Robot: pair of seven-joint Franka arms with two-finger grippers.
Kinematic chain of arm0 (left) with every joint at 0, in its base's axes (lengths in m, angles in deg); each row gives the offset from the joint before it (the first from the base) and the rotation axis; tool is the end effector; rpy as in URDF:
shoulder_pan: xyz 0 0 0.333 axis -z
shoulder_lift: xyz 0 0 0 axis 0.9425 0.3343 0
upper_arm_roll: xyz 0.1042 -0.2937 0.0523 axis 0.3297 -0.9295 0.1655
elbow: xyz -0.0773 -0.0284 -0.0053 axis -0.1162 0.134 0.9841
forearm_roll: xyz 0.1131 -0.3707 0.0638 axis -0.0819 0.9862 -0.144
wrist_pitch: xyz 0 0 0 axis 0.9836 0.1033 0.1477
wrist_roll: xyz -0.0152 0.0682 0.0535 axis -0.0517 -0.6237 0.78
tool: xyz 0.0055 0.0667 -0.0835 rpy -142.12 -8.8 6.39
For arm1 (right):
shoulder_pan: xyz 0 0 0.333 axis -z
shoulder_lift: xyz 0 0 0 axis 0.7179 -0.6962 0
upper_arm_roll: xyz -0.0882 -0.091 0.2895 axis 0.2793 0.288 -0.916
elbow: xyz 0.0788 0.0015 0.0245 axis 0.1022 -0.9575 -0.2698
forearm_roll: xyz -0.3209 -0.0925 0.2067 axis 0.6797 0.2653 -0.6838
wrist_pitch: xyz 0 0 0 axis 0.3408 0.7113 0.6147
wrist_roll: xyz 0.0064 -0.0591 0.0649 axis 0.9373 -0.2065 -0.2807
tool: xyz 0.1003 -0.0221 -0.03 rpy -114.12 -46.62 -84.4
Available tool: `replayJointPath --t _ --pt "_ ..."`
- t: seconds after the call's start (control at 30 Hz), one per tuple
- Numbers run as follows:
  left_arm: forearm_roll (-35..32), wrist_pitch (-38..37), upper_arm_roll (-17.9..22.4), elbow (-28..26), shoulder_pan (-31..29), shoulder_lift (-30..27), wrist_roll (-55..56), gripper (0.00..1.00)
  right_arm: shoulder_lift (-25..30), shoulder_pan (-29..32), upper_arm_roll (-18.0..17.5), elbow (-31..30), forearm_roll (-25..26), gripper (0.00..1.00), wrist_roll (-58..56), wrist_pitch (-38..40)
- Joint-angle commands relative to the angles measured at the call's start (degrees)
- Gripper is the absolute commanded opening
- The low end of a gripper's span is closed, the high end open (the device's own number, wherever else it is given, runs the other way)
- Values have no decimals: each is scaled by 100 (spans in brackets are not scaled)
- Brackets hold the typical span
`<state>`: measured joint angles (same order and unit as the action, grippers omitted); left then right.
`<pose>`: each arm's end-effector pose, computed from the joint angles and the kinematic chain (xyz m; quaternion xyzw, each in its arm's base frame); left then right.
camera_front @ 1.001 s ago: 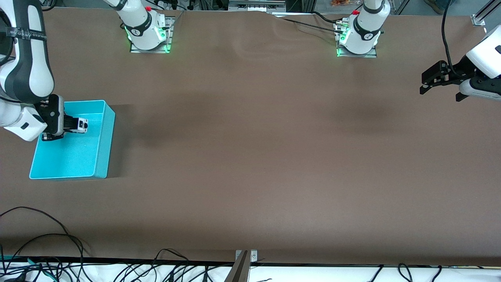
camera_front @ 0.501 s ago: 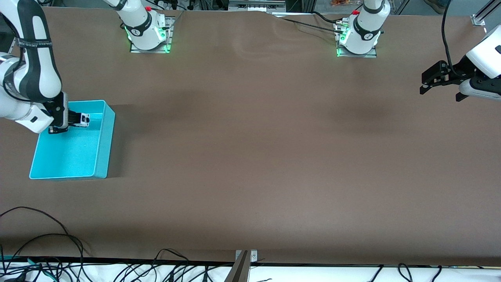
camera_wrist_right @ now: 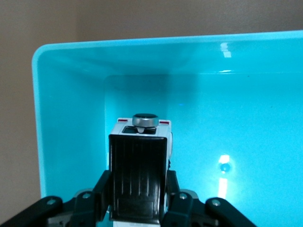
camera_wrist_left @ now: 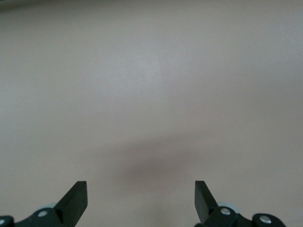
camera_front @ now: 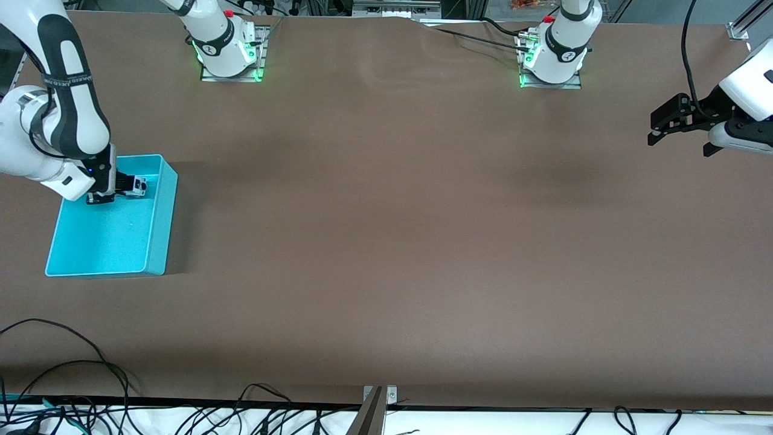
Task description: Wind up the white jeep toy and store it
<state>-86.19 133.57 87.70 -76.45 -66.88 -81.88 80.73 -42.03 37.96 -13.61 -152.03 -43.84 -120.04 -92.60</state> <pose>0.5462 -0.0229 0.6287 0.9954 -0.0955 0.0022 0.0110 0.5059 -0.1903 0.2447 -0.6863 -0.7224 0.0532 0.0649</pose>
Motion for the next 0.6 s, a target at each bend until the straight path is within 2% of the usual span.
replayJointPath --t 0.0,0.17,0.4,0.43,0.47,0.53,0.57 --pt "-62 -155 8 207 27 88 -63 100 -148 28 16 -53 -398 17 -448 -164" --pt "-62 -146 8 207 27 88 -63 100 -298 36 16 -36 -750 17 -808 -252" --pt "-62 -155 8 207 27 88 -63 100 -395 63 16 -18 -785 23 -826 -279" --pt "-62 -155 8 207 27 88 -63 100 -395 63 16 -9 -785 31 -826 -279" --pt "-62 -155 8 207 27 88 -72 100 -395 63 16 -9 -794 44 -826 -279" --pt "-62 -155 8 207 27 88 -63 100 -395 71 7 -1 -820 75 -818 -270" --pt "-62 -155 8 207 27 88 -63 100 -395 71 16 8 -907 96 -809 -261"
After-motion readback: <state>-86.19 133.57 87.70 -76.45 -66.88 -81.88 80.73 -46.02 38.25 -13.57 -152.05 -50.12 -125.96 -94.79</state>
